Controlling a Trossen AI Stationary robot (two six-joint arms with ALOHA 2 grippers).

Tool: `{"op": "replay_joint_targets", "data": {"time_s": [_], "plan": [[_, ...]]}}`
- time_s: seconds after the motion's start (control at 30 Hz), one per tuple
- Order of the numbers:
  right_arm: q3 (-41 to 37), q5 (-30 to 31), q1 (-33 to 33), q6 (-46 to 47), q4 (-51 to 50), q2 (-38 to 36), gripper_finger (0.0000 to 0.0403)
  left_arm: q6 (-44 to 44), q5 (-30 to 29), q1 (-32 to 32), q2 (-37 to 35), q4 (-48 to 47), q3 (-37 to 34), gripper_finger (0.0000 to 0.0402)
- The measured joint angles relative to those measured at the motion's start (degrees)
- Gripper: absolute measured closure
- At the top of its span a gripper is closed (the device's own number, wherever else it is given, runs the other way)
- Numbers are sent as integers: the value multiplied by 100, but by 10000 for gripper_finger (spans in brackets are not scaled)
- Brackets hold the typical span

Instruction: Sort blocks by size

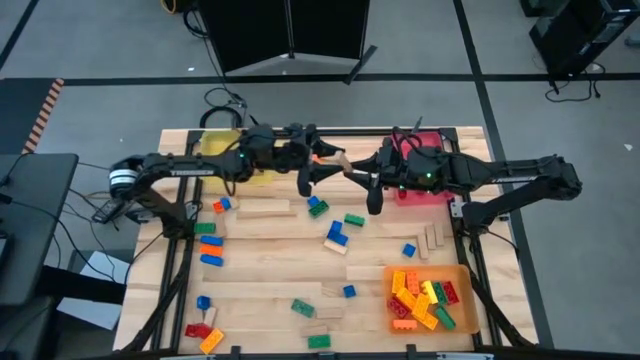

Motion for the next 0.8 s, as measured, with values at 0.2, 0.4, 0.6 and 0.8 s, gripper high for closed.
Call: {"op": "replay_joint_targets", "data": {"time_s": [0.2,0.4,0.6,0.8], "plan": [[0,-156,-44,-181,-14,2,288,-126,209,-7,273,7,201,146],[0,-424,-143,-191,-103,7,288,-93,258,-33,293,340,235,173],[0,-441,-170,-189,-97,9,288,-104,271,-33,297,334,233,235],[0,-452,-190,-143,-57,11,248,-95,269,-31,297,309,233,292]]}}
